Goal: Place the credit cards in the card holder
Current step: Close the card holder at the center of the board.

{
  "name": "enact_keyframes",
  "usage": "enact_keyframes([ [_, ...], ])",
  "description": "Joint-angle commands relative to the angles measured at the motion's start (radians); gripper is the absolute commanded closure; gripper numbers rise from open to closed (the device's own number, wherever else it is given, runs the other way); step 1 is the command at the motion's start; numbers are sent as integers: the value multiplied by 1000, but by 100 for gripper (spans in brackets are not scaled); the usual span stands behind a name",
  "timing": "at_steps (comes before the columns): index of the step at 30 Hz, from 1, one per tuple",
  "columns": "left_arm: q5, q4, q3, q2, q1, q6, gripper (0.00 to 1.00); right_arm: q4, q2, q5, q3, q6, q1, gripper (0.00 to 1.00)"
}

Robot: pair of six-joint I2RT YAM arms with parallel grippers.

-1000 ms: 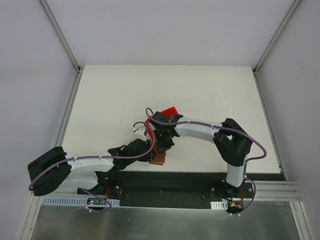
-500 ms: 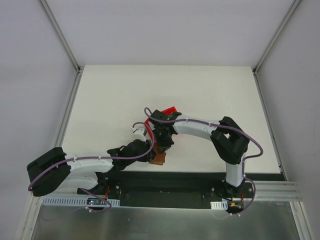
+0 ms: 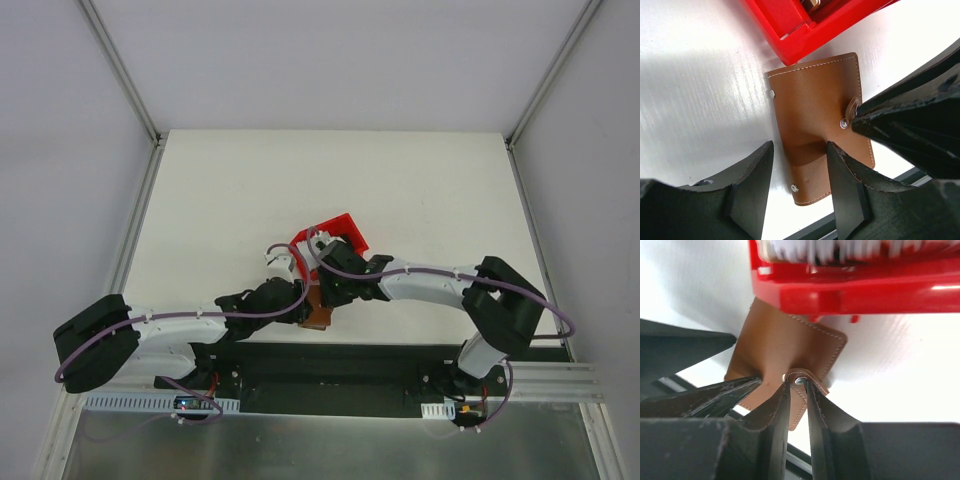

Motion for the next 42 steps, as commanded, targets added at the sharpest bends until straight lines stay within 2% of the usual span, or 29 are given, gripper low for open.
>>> enact_keyframes([
  [1,-48,-117,21,13,16,48,53,102,-44,139,-60,21,-1,77],
  [10,-43,-111,54,29,38,79,52,181,-78,139,-101,27,19,77],
  [16,-36,-111,60,10,39,93,49,215,-165,125,-138,-5,37,73],
  [23,-30,-114,58,-19,47,106,46,231,-268,178,-213,21,31,73],
  [30,-19,-105,69,12,50,119,47,246,-198,160,-184,40,23,78],
  [42,-19,-100,57,13,50,116,47,267,-119,128,-131,43,39,79],
])
